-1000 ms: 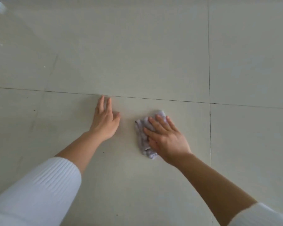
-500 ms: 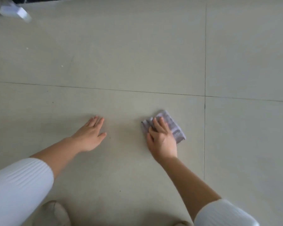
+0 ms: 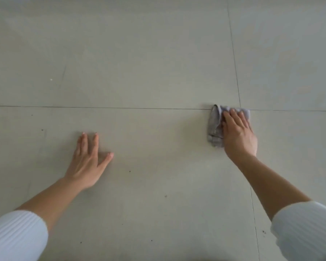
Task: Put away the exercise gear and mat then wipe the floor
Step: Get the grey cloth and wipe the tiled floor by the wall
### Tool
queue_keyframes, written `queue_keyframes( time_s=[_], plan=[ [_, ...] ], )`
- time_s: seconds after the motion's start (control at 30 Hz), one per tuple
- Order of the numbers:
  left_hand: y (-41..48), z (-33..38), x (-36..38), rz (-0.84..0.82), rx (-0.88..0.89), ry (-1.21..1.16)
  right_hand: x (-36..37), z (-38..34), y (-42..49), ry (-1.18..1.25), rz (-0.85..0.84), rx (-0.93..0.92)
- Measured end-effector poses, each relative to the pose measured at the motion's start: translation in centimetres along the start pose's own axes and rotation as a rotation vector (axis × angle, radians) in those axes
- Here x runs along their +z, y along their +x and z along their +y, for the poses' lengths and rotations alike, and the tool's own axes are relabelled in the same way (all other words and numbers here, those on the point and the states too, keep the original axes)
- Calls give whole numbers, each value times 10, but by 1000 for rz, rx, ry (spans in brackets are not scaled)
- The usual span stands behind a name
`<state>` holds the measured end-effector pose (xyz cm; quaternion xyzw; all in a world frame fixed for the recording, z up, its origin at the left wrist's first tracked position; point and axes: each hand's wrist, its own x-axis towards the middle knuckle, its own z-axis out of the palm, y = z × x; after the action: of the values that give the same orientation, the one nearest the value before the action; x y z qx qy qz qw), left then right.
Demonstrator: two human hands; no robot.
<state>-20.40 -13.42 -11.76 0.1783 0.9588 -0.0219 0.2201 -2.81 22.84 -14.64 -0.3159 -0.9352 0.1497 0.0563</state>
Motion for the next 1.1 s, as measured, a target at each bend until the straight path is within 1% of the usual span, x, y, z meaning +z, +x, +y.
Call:
queue_keyframes(
  time_s=[0.07,0.1,0.13,0.2,0.27,0.33,0.4,0.47,0.5,0.53,0.63,0.67,0.73,0.9,0.97,1.0,1.03,1.07,1.1],
  plan=[
    [4,-8,3,39,-48,-76,3,-15,4,44,-14,202],
    [7,-12,4,62,-62,-102,7,-28,4,63,-24,265],
    [9,-16,4,82,-67,-116,12,-42,3,79,-30,299],
    [15,-24,6,102,-62,-124,29,-77,-1,91,-45,265],
    [19,-29,9,113,-52,-125,46,-119,-7,84,-79,120],
    [22,-32,15,123,-44,-132,56,-165,-12,55,-141,-84],
    [24,-33,20,133,-45,-147,65,-210,-13,4,-232,-341],
    [25,-32,20,142,-52,-175,70,-245,-13,-59,-404,-561],
    [25,-32,20,143,-51,-184,71,-256,-13,-93,-463,-635],
    [25,-33,19,141,-46,-190,73,-261,-11,-126,-484,-694],
    [26,-39,23,153,-21,-180,77,-248,3,-247,-465,-780],
    [26,-41,25,163,-12,-164,76,-238,12,-261,-438,-753],
    [26,-41,26,175,-4,-140,69,-216,35,-230,-378,-587],
    [24,-35,26,158,-30,-168,42,-146,88,-140,-284,11],
    [25,-35,24,113,-43,-165,37,-137,106,-103,-250,238],
    [26,-35,23,91,-50,-165,37,-139,113,-77,-252,310],
    [27,-35,22,79,-55,-166,39,-147,118,-59,-266,334],
    [27,-35,21,77,-58,-167,43,-159,120,-55,-284,304],
    [27,-34,20,81,-58,-166,49,-175,120,-61,-296,225]
  ],
)
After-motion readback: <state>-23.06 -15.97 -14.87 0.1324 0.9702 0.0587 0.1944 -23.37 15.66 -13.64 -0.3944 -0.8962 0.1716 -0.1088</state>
